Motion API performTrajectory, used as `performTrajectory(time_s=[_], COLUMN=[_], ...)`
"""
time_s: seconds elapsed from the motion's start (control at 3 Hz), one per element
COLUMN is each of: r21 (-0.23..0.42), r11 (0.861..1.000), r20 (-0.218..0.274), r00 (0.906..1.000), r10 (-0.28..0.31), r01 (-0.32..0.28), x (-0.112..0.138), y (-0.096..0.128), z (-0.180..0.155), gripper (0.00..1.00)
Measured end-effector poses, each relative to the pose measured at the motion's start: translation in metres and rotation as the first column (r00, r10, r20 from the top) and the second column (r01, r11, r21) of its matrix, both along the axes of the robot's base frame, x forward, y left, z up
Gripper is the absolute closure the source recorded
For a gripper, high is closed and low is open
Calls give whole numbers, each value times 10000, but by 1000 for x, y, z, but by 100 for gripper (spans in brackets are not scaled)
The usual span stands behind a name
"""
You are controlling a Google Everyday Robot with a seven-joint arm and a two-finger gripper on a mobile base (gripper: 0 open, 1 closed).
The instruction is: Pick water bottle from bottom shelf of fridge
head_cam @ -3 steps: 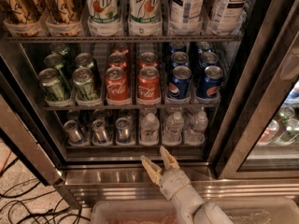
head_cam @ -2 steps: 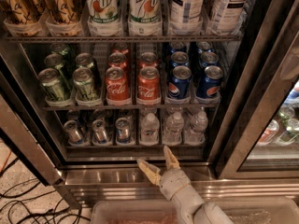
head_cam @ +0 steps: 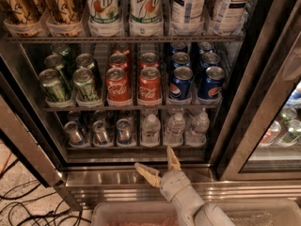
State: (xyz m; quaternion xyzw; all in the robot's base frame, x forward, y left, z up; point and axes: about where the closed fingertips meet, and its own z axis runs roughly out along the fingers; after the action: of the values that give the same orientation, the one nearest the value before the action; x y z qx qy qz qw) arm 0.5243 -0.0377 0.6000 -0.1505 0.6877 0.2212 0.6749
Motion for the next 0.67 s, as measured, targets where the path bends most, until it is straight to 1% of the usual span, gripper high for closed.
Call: performTrajectory(time_s=[0.67], r21=[-232], r11=[9997], r20=[123], r00=[9998], r10=[123], r01=[-120], x=[5], y=[2], z=[2], gripper=[11])
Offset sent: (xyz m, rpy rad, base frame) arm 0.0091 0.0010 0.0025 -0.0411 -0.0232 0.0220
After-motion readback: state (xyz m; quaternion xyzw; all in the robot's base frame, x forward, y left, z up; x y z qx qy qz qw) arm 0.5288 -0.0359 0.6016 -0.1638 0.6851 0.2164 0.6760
